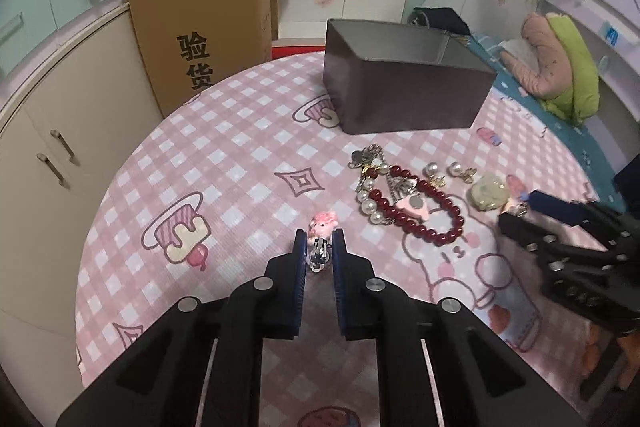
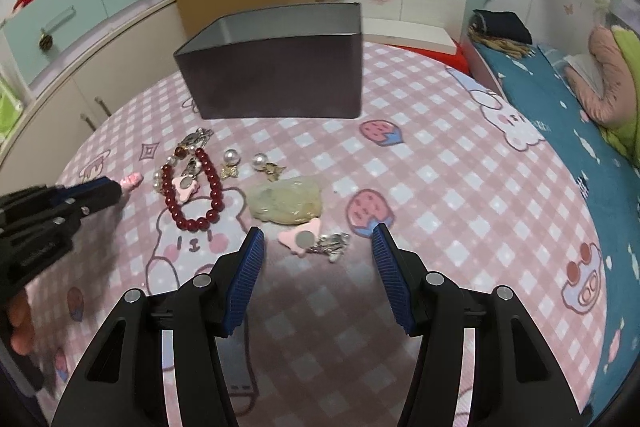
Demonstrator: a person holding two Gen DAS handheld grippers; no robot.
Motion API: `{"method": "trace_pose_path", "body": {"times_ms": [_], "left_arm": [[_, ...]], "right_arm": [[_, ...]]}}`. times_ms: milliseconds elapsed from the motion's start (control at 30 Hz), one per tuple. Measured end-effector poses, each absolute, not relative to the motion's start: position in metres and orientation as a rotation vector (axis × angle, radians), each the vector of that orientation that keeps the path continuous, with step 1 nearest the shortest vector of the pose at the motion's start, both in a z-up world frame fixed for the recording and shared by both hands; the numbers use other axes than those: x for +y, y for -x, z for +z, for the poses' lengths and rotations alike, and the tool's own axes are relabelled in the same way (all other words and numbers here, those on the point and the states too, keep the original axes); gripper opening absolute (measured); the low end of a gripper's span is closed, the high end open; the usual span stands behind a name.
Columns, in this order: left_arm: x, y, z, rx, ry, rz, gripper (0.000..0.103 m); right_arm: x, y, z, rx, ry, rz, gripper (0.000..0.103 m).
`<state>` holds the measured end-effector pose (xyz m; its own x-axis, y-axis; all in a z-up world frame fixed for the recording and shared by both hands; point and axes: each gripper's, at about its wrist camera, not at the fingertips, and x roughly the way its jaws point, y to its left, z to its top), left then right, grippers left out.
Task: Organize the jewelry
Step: 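Grasp the small pink charm with the left gripper, then carry the pink charm into the tin and open the left gripper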
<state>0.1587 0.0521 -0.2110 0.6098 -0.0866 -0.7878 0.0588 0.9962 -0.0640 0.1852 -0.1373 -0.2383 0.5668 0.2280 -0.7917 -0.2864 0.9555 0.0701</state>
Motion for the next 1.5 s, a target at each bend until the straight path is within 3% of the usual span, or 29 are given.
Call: {"method": "trace_pose_path", "body": {"times_ms": [33,133,300,433,1200,1500], "left_arm": [[0.053,-0.157,-0.209,0.908,0.037,-0.09,0.011],[0.053,-0.154,-0.203,0.895,0.042,-0.101,0.011],[0.051,-0.151,-0.197,0.888,0.055,-0.126,0.011],[0.05,-0.148,-0.192,0.884,0.067,-0.147,0.011],[0.037,-0.142,-0.166,0.841,0.08,-0.232,0.011],[0.027,-0.162,-0.129,0.774,0.088,-0.317,0.011]], "right_arm": [[-0.137,-0.185,-0.239,0.918,0.077,0.299,0.053],[-0.139,-0.185,-0.238,0.914,0.08,0.29,0.035],[-0.142,-0.182,-0.237,0.908,0.073,0.293,0.032],[-0.146,-0.178,-0.232,0.894,0.064,0.298,0.023],[-0.158,-0.169,-0.213,0.862,0.025,0.309,0.02],[-0.159,-0.189,-0.172,0.782,-0.005,0.334,0.02]]}}
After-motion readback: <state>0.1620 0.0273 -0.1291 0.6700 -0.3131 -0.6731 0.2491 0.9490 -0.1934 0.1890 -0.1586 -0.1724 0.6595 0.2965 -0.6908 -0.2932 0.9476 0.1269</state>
